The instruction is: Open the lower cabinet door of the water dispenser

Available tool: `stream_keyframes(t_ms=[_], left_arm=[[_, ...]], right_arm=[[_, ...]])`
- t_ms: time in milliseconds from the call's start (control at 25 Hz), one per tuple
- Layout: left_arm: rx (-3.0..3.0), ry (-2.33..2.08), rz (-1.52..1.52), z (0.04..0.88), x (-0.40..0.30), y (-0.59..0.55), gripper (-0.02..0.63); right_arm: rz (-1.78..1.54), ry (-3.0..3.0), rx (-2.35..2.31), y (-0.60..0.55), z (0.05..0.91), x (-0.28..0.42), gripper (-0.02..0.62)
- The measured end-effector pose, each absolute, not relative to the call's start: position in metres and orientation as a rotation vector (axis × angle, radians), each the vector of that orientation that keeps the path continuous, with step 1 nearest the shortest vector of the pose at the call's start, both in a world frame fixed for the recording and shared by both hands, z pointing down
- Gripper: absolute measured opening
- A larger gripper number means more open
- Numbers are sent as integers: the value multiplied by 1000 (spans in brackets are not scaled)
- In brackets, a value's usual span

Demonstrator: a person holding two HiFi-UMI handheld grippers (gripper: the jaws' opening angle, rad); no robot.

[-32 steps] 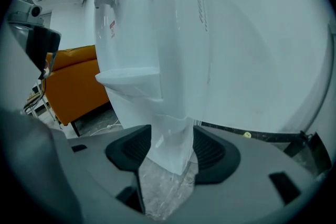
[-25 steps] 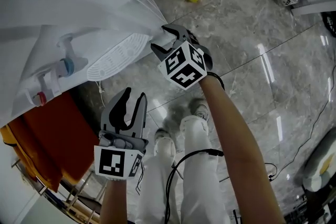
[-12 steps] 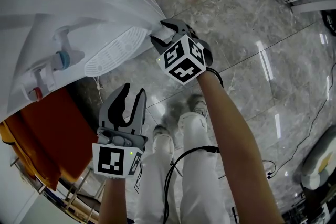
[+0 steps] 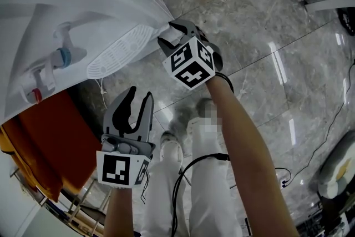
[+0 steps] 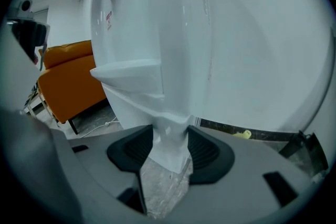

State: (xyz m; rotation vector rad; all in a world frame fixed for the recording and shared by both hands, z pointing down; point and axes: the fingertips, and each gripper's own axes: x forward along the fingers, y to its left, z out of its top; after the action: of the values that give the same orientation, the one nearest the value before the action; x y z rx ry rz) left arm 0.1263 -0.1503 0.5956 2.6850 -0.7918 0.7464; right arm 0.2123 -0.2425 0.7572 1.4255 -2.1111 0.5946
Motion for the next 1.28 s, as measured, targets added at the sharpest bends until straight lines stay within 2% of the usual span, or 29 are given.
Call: stream_keyframes(t_ms=[520,600,1280], left_arm=[[2656,-797,743,593,120,-137,143],[2652,-791,742,593,121,-133,143],[2615,-730,771,584,110,-110,143]], right_arm=[[604,-2058,1414,-201,759,207,175],[603,-2042,1411,-193,759,207,136],[708,-1999,1282,-116,760,171,95]])
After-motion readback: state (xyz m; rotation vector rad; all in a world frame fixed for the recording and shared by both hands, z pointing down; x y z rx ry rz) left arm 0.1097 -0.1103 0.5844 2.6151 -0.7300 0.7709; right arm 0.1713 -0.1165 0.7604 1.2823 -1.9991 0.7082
